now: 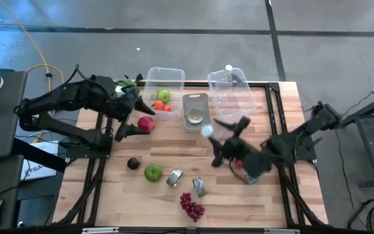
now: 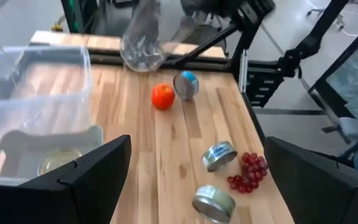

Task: Pick & Place Food Item
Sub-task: Put the bottom plastic bottle into the right transparent bin

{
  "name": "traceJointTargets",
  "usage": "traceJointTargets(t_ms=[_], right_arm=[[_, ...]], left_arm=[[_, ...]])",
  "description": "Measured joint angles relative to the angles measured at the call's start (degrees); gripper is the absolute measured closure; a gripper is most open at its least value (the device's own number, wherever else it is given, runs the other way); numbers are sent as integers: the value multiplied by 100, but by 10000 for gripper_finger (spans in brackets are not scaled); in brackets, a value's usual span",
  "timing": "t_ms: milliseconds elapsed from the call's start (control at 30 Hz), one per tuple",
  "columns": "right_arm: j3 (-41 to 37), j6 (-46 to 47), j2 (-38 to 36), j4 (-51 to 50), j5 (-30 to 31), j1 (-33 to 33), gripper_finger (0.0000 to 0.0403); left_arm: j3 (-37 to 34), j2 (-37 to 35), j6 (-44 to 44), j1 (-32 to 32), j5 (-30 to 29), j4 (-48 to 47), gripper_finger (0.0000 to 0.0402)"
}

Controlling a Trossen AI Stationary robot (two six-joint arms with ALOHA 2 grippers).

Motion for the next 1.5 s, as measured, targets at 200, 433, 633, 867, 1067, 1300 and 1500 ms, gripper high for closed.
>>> traceJointTargets(t_ms=[200, 433, 633, 867, 1067, 1300, 1500], right_arm=[[-419, 1419, -236, -1009, -659, -1031, 184], [-553, 1483, -226, -1006, 762, -1828, 185], [-561, 2481, -226, -2083, 1556, -1987, 185], [-1219, 5055, -223, -3534, 2032, -2487, 184], [-1270, 5054, -221, -3593, 2020, -2862, 184], [-1438, 5060, -89, -3314, 1862, -3008, 184], [-1448, 3531, -53, -1919, 2000, -2717, 184]], left_arm=[[-457, 0, -255, 266, 109, 352, 44], [-618, 13, -416, 287, 116, 504, 44], [-618, 15, -394, 281, 112, 378, 44], [-790, 17, -464, 289, 73, 294, 44], [-963, 20, -740, 289, 73, 381, 44], [-1073, 37, -1004, 287, 77, 342, 44], [-1073, 38, -865, 287, 47, 391, 44]])
